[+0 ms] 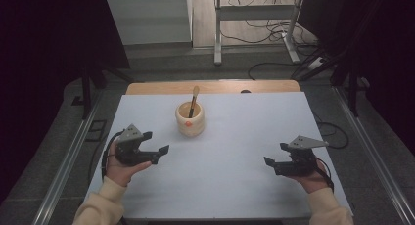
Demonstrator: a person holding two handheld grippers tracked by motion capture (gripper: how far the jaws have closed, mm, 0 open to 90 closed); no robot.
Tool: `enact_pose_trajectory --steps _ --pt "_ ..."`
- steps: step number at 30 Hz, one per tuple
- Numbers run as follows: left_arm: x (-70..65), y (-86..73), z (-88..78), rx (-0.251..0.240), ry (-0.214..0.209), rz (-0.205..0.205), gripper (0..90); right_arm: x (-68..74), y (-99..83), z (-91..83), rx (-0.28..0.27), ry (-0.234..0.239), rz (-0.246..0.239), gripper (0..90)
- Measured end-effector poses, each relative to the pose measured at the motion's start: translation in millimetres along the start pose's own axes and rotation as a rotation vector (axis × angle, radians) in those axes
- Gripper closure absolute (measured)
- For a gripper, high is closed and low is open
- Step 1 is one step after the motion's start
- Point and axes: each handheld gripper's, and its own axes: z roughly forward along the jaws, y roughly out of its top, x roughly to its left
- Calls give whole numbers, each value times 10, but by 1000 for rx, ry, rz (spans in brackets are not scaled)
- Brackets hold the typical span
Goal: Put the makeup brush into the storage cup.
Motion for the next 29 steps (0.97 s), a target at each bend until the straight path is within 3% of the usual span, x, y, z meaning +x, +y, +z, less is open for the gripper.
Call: enact_pose_trajectory --steps 4,7,12,29 --pt "3 -172 -57 13 4 -14 157 -18 -12 0 0 0 6 189" --pt "4 -287 -110 11 32 -3 168 -50 -43 29 14 -4 4 186" --pt "33 -331 -107 22 30 -12 168 -65 -91 81 42 1 9 186" --pt "110 -322 -45 44 42 -32 173 -67 -97 58 5 1 19 186"
